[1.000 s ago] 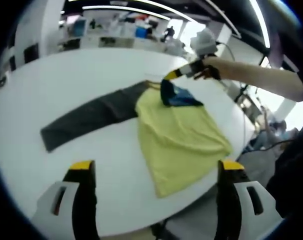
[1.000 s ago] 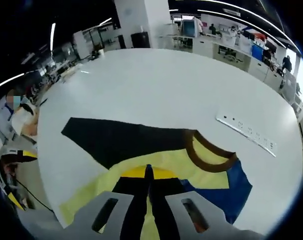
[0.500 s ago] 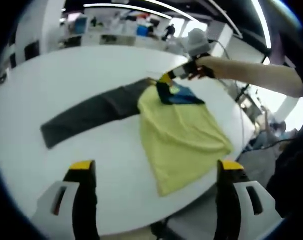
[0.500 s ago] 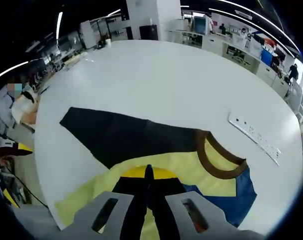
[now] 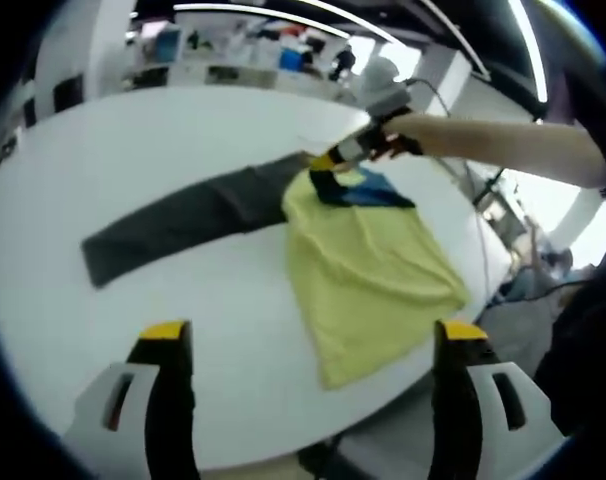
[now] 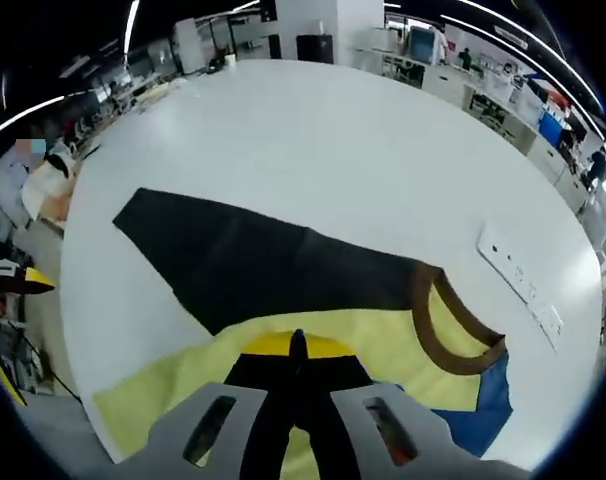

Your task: Fold the garment on the visible template until the final outline fits inside the template.

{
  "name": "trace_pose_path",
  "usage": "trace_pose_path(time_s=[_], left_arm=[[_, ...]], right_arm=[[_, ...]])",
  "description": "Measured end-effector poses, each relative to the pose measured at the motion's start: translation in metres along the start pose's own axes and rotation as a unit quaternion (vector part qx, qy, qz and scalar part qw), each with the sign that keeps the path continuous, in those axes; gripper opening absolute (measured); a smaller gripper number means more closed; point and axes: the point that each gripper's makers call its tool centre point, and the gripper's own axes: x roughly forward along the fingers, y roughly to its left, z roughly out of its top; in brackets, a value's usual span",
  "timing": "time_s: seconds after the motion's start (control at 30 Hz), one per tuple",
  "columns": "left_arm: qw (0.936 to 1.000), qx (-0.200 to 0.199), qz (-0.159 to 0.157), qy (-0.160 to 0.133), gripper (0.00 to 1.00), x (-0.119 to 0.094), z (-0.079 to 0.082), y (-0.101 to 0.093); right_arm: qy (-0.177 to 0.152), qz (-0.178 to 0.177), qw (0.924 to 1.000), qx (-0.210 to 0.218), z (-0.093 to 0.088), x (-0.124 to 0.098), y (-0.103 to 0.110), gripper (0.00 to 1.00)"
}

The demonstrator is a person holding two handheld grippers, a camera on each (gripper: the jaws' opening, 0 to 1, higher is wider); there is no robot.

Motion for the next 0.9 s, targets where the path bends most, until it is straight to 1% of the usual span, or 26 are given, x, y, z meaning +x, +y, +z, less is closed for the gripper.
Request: trace_pose_path(time_s=[0.07,0.1,0.13,0.17,0.2,0.27,0.4,0.47,0.53,0.7,0.9], left_arm=[[1.0,-0.002,0.0,0.0,0.96,0.001,-0.001,0.001],[1.0,-0.002,0.0,0.0,0.96,0.001,-0.001,0.001],[1.0,-0.002,-0.001,0.0,0.96,0.001,-0.001,0.001],[1.0,-0.002,-0.001,0.001,0.96,0.002,-0.002,0.0],[1.0,-0.002,-0.002,0.001,0.96,0.002,-0.002,0.0],[1.0,-0.002,-0.002,0.002,0.96,0.003,-0.002,0.001],[1.0,-0.003,-0.002,0.002,0.96,0.003,-0.003,0.001],[1.0,-0.003,-0.002,0.003,0.96,0.003,-0.003,0.002],[1.0,-0.004,0.0,0.002,0.96,0.002,-0.003,0.003],[1.0,-0.007,0.005,0.0,0.96,-0.003,-0.005,0.009],[0.9999,-0.011,0.009,0.004,0.96,-0.004,-0.009,0.01]], right_arm=[[0.007,-0.001,0.9998,-0.019,0.0,0.007,0.001,0.02],[0.013,-0.004,0.9993,-0.036,0.0,0.007,0.001,0.02],[0.015,-0.005,0.999,-0.041,-0.001,0.007,0.001,0.02],[0.022,-0.005,0.9981,-0.057,-0.003,0.006,0.006,0.02],[0.024,-0.006,0.9978,-0.061,-0.003,0.006,0.007,0.02],[0.031,-0.007,0.996,-0.084,-0.005,0.004,0.014,0.02],[0.043,-0.008,0.9925,-0.114,-0.001,0.018,0.015,0.02],[0.049,-0.01,0.99,-0.132,-0.004,0.017,0.019,0.02],[0.05,-0.009,0.9897,-0.134,-0.002,0.025,0.018,0.02],[0.059,-0.004,0.9887,-0.138,-0.008,0.028,0.02,0.02],[0.06,-0.003,0.9886,-0.138,-0.009,0.03,0.02,0.02]])
